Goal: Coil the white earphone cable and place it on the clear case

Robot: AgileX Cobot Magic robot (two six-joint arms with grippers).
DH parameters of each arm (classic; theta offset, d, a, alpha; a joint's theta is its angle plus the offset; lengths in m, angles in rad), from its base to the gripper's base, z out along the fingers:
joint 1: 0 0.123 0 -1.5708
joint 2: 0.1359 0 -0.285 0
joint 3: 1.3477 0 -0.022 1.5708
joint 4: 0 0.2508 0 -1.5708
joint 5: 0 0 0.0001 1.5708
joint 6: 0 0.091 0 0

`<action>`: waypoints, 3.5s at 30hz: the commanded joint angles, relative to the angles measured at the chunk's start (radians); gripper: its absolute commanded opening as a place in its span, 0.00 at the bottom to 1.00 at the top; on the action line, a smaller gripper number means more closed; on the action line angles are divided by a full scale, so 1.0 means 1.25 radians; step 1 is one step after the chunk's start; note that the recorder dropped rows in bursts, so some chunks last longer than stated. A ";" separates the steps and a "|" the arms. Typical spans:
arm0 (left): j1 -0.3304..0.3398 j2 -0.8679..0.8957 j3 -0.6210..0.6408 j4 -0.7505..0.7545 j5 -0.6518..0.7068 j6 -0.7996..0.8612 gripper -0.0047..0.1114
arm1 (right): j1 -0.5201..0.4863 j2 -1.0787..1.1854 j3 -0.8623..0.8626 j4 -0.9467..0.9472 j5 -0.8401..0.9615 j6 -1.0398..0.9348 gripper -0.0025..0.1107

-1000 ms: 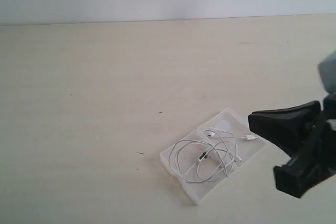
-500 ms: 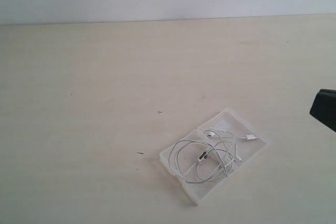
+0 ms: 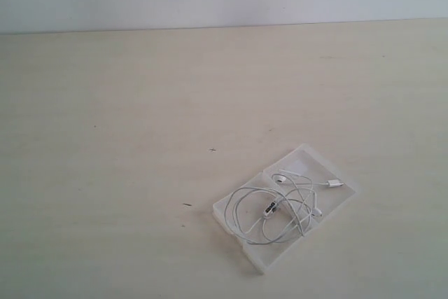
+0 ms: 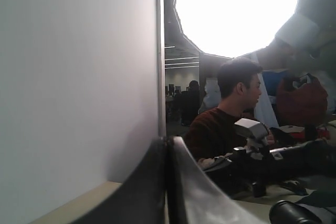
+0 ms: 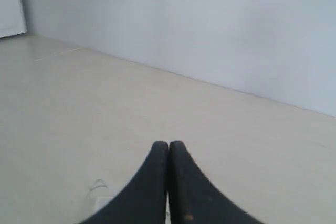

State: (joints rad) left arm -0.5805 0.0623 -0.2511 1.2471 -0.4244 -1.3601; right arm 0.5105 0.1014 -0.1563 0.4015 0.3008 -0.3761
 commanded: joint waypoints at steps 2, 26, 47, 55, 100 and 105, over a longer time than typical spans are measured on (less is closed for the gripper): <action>0.002 -0.007 0.005 -0.001 0.000 -0.004 0.04 | -0.188 -0.081 0.096 0.035 -0.124 0.122 0.02; 0.002 -0.007 0.005 0.001 0.000 -0.004 0.04 | -0.335 -0.081 0.125 -0.258 -0.086 0.366 0.02; 0.002 -0.007 0.005 0.001 -0.007 -0.011 0.04 | -0.335 -0.081 0.125 -0.263 -0.086 0.368 0.02; 0.002 -0.005 0.007 -0.021 0.024 0.037 0.04 | -0.335 -0.081 0.125 -0.263 -0.086 0.368 0.02; 0.490 -0.007 0.201 -0.902 0.460 1.002 0.04 | -0.335 -0.081 0.125 -0.261 -0.086 0.368 0.02; 0.490 -0.007 0.201 -0.902 0.460 1.002 0.04 | -0.335 -0.081 0.125 -0.261 -0.086 0.368 0.02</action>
State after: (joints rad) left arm 0.0292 0.0556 -0.0002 0.1143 0.1642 -0.1026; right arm 0.0967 0.0065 -0.0047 0.0801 0.1957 0.0821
